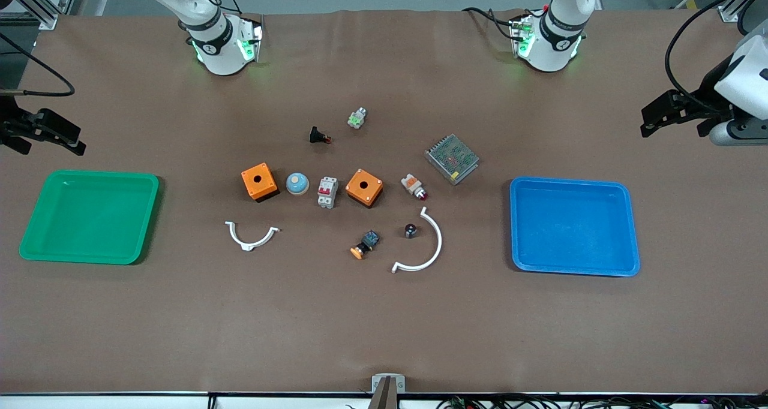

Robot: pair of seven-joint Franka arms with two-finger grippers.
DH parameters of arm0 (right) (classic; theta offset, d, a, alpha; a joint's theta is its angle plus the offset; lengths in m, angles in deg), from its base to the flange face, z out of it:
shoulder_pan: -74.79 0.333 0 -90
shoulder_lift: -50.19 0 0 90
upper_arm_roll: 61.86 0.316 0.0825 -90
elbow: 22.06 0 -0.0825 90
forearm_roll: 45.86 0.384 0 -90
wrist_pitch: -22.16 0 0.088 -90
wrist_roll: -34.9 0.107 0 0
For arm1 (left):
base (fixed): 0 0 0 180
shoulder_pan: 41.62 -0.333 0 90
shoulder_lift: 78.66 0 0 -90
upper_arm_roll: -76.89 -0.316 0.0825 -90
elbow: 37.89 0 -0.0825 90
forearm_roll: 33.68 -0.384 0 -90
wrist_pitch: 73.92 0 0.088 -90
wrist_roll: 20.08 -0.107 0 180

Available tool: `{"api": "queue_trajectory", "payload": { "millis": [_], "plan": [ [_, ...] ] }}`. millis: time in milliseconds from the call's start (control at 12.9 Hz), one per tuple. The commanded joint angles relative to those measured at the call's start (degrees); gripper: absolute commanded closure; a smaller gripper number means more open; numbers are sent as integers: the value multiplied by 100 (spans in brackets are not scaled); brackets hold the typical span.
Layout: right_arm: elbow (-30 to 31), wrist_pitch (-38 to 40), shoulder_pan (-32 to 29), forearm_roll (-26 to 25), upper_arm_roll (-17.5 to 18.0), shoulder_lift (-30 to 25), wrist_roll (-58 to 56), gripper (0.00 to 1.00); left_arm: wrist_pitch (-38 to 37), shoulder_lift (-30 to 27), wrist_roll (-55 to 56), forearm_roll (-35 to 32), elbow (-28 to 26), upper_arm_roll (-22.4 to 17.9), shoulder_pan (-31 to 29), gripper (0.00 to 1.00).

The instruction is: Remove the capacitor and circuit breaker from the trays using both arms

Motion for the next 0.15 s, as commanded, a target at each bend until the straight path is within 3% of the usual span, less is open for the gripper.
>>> {"api": "queue_trajectory", "payload": {
  "millis": [0, 77],
  "plan": [
    [-159, 41, -111, -35, 92, 87, 7, 0, 7, 54, 15, -25, 104, 12, 16, 0],
    [-168, 32, -111, -26, 92, 87, 7, 0, -2, 54, 59, -33, 95, 20, 25, 0]
  ]
}}
